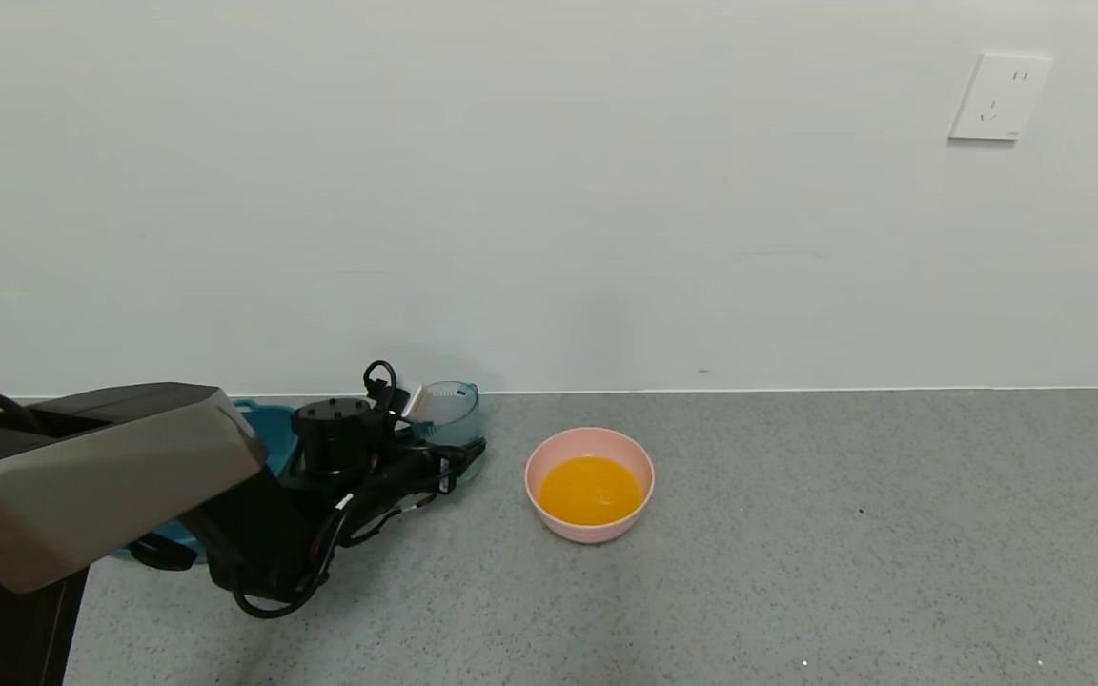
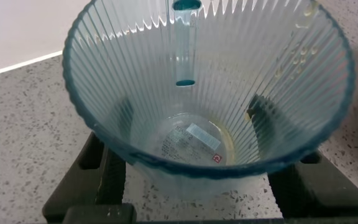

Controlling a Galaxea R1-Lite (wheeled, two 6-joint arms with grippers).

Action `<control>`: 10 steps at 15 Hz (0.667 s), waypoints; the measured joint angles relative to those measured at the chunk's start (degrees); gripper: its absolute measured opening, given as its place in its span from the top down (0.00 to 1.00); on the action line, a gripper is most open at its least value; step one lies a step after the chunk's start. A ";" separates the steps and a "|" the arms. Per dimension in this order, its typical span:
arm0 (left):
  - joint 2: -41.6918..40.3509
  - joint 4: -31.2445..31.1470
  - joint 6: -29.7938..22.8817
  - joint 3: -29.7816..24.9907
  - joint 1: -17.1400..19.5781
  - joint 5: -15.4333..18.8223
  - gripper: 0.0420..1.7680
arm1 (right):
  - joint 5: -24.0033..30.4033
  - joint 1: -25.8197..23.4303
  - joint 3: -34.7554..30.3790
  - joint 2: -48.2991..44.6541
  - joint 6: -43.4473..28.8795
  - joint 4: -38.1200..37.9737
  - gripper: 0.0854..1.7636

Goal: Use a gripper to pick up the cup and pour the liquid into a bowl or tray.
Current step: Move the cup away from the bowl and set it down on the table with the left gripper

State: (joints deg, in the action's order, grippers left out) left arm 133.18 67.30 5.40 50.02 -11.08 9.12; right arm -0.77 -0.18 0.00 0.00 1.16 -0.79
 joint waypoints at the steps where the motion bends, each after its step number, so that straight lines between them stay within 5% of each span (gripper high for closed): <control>1: 0.17 0.00 -0.04 0.01 -0.07 0.00 0.28 | 0.02 0.00 0.00 0.00 0.02 0.00 0.03; 8: 1.30 0.99 0.13 -0.02 -0.27 -0.02 0.28 | -0.02 0.00 0.00 0.00 0.00 0.02 0.03; 10: 1.50 1.07 0.20 -0.18 -0.29 -0.02 0.21 | 0.00 0.00 0.00 0.00 0.02 0.00 0.03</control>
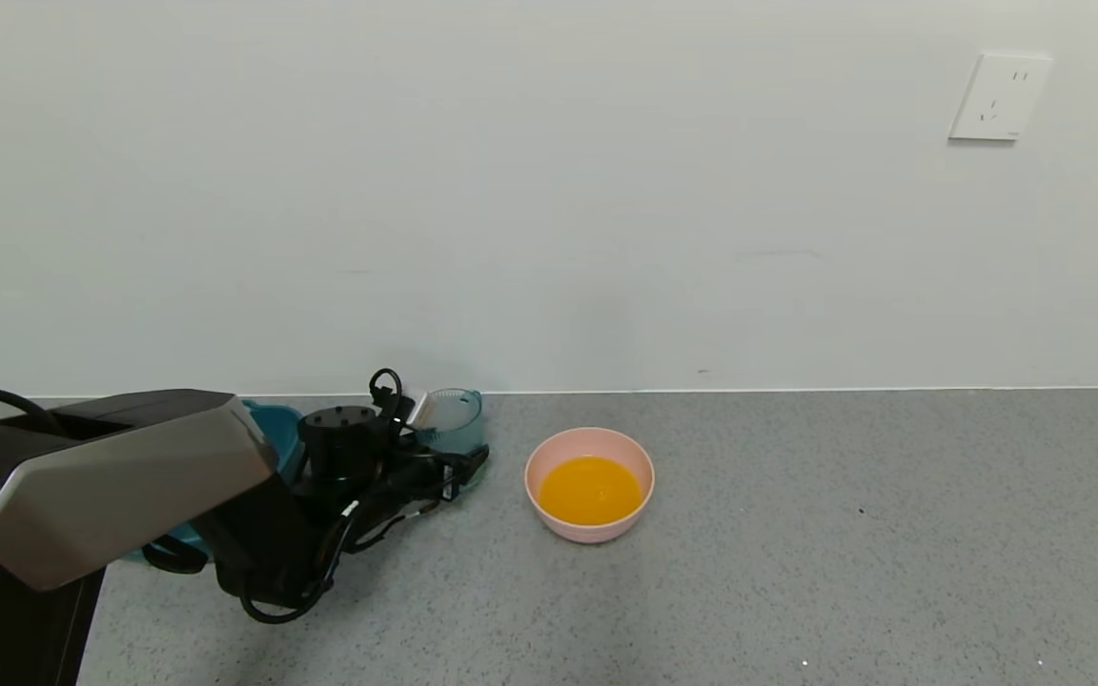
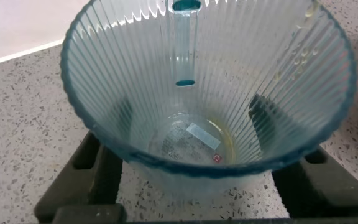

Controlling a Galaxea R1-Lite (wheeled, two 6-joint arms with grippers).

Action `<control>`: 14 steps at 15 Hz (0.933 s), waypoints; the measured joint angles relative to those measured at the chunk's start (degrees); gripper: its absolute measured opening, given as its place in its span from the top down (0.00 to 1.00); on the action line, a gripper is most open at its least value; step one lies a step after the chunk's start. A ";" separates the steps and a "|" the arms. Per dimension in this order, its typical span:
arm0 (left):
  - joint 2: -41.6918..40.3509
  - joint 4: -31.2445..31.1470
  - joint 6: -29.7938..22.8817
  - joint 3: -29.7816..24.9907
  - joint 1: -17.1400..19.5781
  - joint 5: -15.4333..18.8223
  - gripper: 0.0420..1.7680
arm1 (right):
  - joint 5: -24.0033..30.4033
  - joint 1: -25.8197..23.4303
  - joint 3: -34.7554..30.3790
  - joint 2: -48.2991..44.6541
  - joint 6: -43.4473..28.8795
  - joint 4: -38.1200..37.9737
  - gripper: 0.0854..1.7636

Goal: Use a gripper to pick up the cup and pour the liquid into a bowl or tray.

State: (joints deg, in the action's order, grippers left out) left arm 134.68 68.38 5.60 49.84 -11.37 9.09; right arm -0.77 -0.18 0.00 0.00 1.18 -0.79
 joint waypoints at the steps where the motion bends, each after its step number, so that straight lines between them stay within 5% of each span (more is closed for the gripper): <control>1: 0.05 0.01 -0.06 -0.04 -0.09 0.07 0.19 | 0.00 0.00 0.00 0.02 0.02 0.00 0.03; 14: -2.40 -2.56 -0.06 -1.00 -0.26 -0.55 0.06 | 0.00 0.00 0.00 0.00 0.00 0.00 0.03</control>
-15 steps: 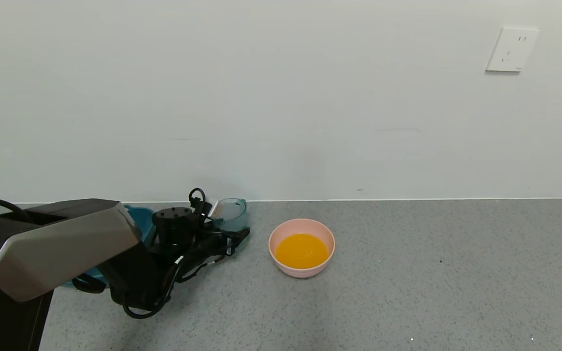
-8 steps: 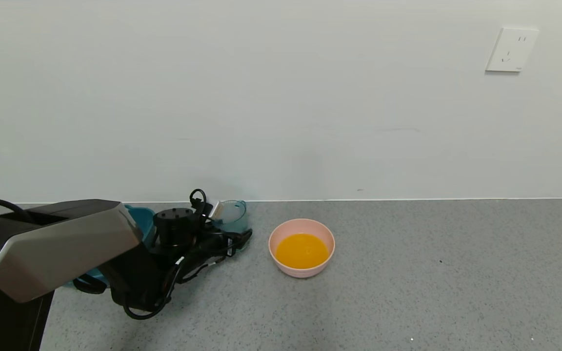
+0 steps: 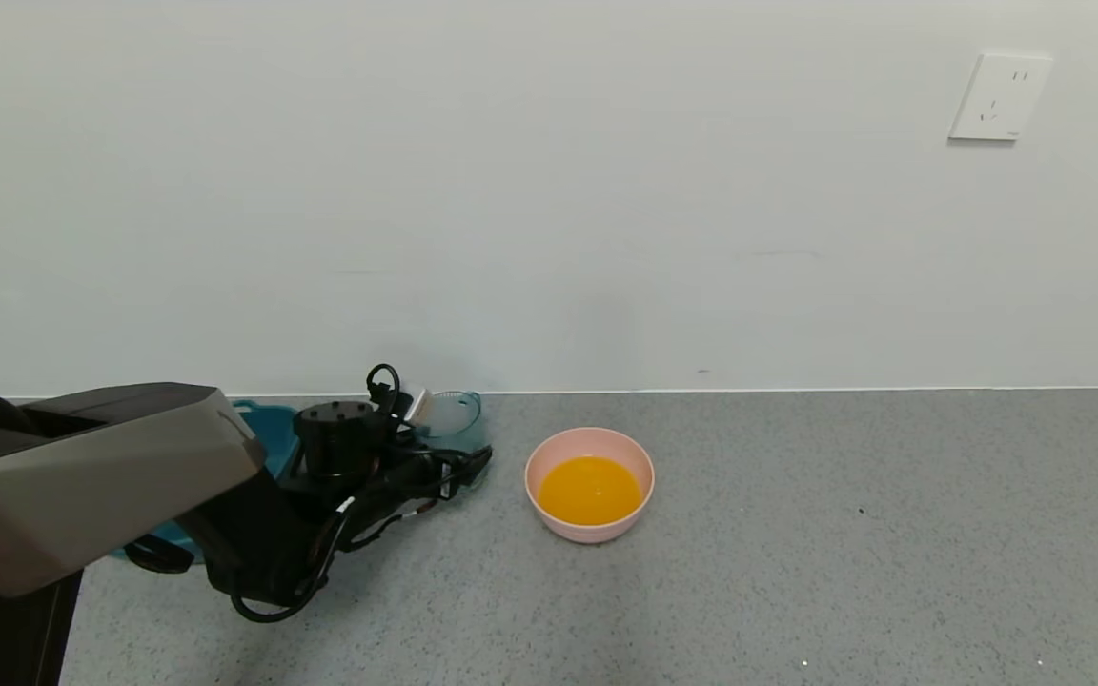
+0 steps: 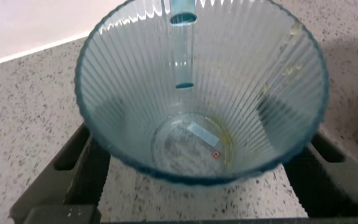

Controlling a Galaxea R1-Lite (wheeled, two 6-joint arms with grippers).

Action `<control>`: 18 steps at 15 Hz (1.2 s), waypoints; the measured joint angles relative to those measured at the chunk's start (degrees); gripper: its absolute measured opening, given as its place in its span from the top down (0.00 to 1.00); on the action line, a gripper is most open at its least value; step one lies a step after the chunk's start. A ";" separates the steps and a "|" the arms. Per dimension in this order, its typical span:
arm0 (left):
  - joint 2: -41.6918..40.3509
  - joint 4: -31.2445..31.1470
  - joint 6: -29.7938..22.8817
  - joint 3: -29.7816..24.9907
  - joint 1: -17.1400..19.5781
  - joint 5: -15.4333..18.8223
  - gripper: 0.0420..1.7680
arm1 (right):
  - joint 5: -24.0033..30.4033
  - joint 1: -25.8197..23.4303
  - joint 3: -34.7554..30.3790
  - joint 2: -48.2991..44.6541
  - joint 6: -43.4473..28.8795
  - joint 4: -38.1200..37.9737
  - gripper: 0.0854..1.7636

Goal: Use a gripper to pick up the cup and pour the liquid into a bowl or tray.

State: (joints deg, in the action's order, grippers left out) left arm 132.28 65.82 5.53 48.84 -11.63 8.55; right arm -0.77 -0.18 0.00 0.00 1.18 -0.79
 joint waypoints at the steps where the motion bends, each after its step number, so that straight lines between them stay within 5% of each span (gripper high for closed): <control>1: -1.13 -1.35 0.17 -0.39 0.00 -0.11 0.06 | 0.00 0.00 0.00 0.00 0.00 0.00 0.03; 8: -18.05 -18.60 0.88 -3.15 0.02 -1.39 0.04 | 0.00 0.00 0.00 0.00 0.02 0.02 0.03; 18: -58.71 -64.88 0.96 1.19 0.67 -8.39 0.04 | 0.00 0.00 0.00 0.00 0.00 0.00 0.03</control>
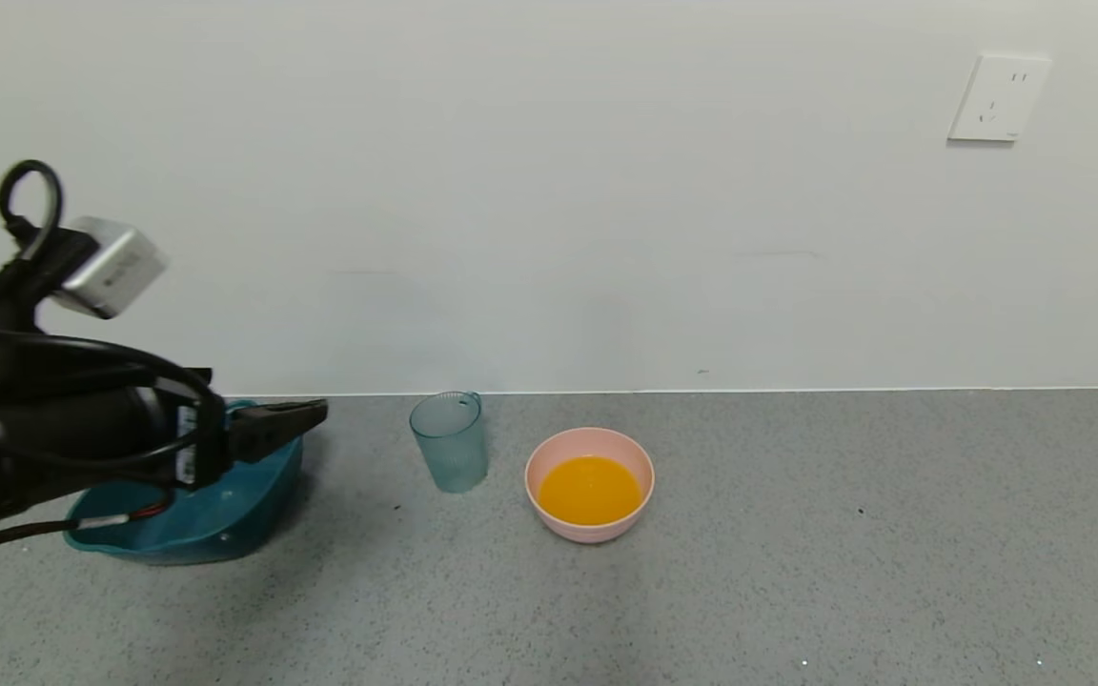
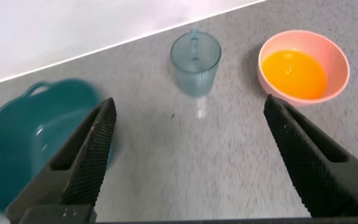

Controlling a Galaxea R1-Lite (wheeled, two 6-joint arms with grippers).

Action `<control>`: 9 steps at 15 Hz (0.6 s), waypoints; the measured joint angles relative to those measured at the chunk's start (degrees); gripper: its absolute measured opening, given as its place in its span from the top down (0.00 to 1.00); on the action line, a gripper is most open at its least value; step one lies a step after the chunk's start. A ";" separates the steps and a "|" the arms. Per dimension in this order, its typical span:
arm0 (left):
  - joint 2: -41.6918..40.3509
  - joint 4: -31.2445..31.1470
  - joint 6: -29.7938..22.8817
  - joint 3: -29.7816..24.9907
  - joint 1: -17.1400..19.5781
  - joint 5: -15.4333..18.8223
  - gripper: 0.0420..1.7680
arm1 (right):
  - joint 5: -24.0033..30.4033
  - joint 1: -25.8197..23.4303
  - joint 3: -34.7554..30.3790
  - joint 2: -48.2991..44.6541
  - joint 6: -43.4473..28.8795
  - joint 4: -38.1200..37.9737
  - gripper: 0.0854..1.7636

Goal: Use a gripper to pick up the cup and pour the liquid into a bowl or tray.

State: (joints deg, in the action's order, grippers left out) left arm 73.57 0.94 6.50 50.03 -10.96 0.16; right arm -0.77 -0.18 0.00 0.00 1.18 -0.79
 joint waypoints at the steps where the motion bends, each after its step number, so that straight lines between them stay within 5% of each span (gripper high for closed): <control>1: -4.33 -5.42 -0.06 0.88 0.02 -1.84 0.03 | 0.00 0.00 0.00 0.00 0.00 0.00 0.03; 5: -19.30 -19.59 -0.52 2.12 0.05 -8.59 0.03 | 0.02 0.00 0.00 0.02 0.00 0.02 0.03; 9: -33.69 -30.48 -2.43 1.97 1.46 -11.70 0.03 | 0.00 0.00 0.00 0.00 0.02 0.02 0.03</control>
State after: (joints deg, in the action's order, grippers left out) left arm 39.88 -29.54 4.07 52.01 -9.50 -11.54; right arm -0.77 -0.18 0.00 0.00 1.21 -0.77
